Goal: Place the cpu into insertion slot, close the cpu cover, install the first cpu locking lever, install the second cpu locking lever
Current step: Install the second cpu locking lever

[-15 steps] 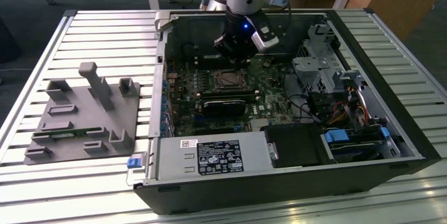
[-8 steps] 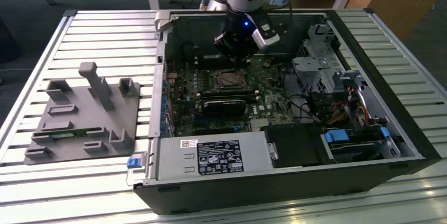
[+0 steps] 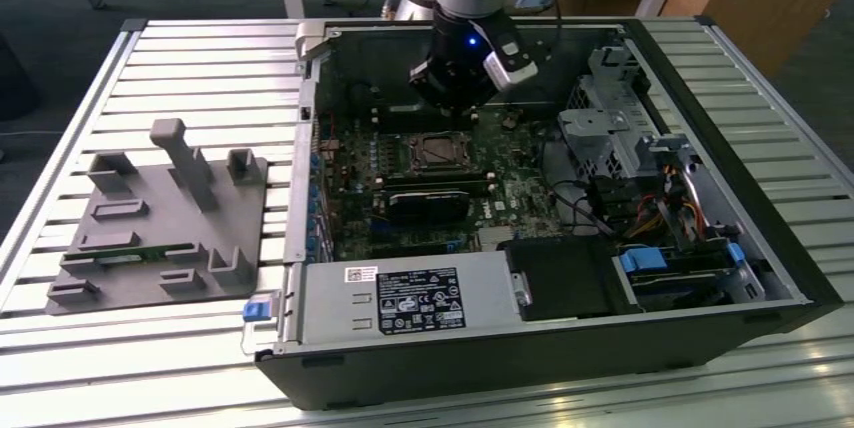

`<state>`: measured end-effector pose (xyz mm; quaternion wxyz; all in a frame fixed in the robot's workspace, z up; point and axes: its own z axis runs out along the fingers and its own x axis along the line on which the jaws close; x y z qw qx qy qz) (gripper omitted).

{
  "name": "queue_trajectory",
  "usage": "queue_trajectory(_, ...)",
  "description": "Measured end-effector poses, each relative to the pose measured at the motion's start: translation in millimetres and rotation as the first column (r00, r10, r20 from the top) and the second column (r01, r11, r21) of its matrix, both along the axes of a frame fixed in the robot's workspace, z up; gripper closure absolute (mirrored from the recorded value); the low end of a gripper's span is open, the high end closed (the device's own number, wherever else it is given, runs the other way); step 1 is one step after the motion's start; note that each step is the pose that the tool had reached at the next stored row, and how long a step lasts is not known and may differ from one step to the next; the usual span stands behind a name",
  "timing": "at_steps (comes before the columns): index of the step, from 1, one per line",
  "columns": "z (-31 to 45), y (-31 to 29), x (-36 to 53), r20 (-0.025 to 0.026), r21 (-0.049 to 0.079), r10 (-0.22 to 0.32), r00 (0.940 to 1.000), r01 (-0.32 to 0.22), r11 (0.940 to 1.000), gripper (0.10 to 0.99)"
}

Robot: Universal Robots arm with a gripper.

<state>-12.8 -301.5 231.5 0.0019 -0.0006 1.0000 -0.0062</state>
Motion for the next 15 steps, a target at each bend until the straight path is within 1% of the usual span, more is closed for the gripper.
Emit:
queue_trajectory(2, 0.0, -5.3, 0.0, -0.0003, 0.000, 0.000, 1.0000, 0.000, 1.0000, 0.980)
queue_trajectory(3, 0.0, -6.9, 0.3, -0.0020, 0.000, 0.000, 1.0000, 0.000, 1.0000, 0.980)
queue_trajectory(4, 0.0, -7.7, 0.5, -0.0070, 0.001, 0.000, 1.0000, 0.000, 1.0000, 0.980)
queue_trajectory(6, 0.0, -9.0, 1.1, -0.0247, 0.010, 0.000, 0.9997, 0.000, 0.9999, 0.980)
queue_trajectory(7, -0.2, -10.2, 1.1, -0.0273, 0.014, 0.000, 0.9996, 0.000, 0.9999, 0.980)
queue_trajectory(9, -0.6, -15.1, 1.2, -0.0275, 0.018, 0.000, 0.9996, 0.000, 0.9998, 0.980)
queue_trajectory(15, -1.3, -33.1, 1.2, -0.0276, 0.028, 0.001, 0.9996, 0.000, 0.9996, 0.980)
